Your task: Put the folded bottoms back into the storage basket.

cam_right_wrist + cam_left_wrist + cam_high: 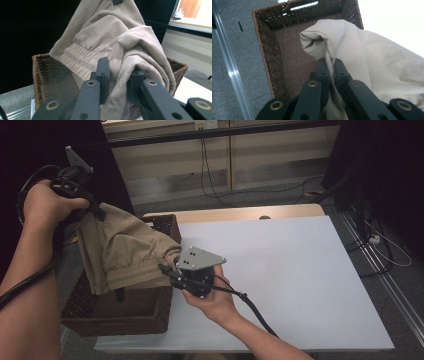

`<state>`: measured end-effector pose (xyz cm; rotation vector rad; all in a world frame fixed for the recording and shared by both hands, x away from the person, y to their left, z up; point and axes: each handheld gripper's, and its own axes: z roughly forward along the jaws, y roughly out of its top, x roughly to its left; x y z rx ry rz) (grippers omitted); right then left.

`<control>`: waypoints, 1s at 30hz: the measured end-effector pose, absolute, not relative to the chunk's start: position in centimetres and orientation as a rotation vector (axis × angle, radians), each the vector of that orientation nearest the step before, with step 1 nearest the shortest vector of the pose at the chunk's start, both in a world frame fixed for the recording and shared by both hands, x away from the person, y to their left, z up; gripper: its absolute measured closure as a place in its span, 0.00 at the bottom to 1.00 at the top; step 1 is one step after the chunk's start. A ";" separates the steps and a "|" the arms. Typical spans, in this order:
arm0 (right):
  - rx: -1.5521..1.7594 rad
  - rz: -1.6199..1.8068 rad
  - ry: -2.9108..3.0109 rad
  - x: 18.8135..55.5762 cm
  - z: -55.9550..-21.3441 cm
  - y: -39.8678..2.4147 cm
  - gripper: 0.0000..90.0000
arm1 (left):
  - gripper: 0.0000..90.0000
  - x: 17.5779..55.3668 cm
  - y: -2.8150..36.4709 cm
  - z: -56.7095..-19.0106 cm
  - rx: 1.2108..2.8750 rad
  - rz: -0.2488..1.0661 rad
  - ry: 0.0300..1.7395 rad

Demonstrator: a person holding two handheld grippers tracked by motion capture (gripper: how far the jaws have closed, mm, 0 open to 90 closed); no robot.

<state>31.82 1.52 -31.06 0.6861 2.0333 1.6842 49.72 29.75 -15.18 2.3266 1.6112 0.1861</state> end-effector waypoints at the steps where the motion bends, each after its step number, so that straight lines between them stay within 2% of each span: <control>1: 0.687 1.686 2.034 31.8 -31.1 1.6 0.85 | 0.95 49.7 29.8 -15.2 2.327 0.187 1.613; 30: 0.646 1.701 2.097 32.3 -32.5 4.9 0.84 | 0.95 49.9 33.9 -16.6 2.290 0.193 1.661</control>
